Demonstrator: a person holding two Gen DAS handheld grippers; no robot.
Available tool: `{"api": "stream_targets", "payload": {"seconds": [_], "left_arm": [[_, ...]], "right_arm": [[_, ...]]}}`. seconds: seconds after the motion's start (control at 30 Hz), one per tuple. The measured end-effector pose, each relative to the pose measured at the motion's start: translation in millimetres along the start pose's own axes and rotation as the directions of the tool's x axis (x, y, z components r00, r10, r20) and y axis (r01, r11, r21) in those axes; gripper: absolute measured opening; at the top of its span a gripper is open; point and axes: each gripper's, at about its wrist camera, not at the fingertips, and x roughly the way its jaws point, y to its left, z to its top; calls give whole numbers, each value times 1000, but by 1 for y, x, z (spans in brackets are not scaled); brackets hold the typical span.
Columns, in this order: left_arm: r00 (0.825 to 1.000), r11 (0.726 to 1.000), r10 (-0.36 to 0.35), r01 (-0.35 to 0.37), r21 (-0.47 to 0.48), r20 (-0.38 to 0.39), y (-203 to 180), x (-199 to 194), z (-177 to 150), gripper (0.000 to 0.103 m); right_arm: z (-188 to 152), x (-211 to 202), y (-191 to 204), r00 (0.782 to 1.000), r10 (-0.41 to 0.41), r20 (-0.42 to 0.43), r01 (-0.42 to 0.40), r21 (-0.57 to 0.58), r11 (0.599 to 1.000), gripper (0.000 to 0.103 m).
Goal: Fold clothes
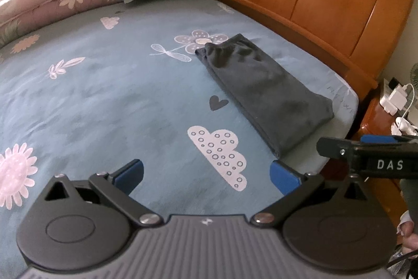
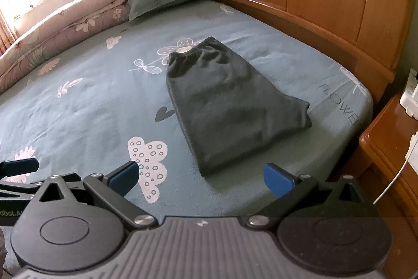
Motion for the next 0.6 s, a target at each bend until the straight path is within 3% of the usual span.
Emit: {"api": "stream_targets", "payload": {"seconds": [0.6], "left_arm": [[1000, 1000, -8, 8, 18, -13, -7, -2, 3, 102]], "right_arm": [[3, -1, 5, 1000, 10, -2, -10, -15, 1000, 103]]}}
